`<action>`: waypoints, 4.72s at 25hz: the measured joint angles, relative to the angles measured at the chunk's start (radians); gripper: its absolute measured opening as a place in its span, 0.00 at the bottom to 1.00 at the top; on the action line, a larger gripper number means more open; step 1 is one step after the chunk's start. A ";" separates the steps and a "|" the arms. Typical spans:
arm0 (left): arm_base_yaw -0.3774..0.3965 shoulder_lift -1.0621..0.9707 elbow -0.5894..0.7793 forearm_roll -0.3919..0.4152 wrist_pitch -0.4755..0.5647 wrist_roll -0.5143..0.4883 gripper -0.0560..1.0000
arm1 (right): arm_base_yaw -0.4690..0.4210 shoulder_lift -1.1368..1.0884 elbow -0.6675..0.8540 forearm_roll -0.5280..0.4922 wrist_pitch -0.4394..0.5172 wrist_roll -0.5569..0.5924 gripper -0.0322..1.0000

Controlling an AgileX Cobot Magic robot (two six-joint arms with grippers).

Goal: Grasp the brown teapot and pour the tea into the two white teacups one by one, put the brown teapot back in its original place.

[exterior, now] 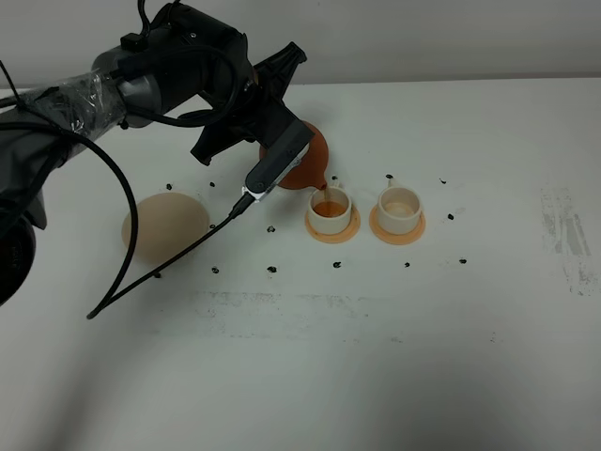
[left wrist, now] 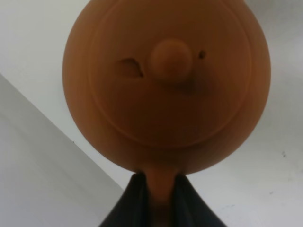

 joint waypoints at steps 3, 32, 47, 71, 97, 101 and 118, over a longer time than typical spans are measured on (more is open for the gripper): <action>0.000 0.000 0.000 0.002 -0.009 0.011 0.18 | 0.000 0.000 0.000 0.000 0.000 0.000 0.26; -0.010 0.012 0.000 0.007 -0.065 0.119 0.18 | 0.000 0.000 0.000 0.000 0.000 0.000 0.26; -0.010 0.012 0.000 0.007 -0.094 0.166 0.18 | 0.000 0.000 0.000 0.000 0.000 0.000 0.26; -0.010 0.012 0.000 0.007 -0.106 0.194 0.18 | 0.000 0.000 0.000 0.000 0.000 0.000 0.26; -0.020 0.012 0.000 0.007 -0.109 0.195 0.18 | 0.000 0.000 0.000 0.000 0.000 0.000 0.26; -0.020 0.012 0.000 0.005 -0.108 0.189 0.18 | 0.000 0.000 0.000 0.000 0.000 0.000 0.26; 0.023 -0.068 0.000 -0.027 0.147 -0.194 0.18 | 0.000 0.000 0.000 0.000 0.000 0.000 0.26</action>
